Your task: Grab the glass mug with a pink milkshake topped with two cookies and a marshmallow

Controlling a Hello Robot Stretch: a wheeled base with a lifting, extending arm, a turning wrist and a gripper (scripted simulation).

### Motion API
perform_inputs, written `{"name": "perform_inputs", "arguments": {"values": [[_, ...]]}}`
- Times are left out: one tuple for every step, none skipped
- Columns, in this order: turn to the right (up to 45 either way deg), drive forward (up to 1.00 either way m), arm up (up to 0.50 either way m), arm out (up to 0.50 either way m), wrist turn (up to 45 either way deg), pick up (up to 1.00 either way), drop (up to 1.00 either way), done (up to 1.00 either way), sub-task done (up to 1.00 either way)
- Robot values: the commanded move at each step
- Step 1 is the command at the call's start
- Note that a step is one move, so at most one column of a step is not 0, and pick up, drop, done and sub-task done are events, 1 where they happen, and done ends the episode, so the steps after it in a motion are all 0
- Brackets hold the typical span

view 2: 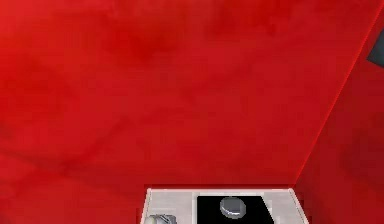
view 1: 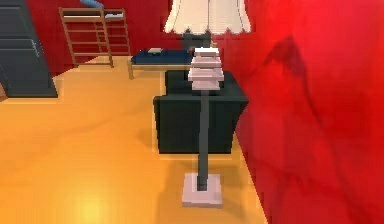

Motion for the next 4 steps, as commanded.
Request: {"name": "perform_inputs", "arguments": {"values": [[0.0,0.0,0.5,0.0,0.0,0.0,0.0,0.0,0.0],[0.0,0.0,0.3,0.0,0.0,0.0,0.0,0.0,0.0],[0.0,0.0,0.0,0.0,45.0,0.0,0.0,0.0,0.0],[0.0,0.0,0.0,0.0,45.0,0.0,0.0,0.0,0.0]]}}
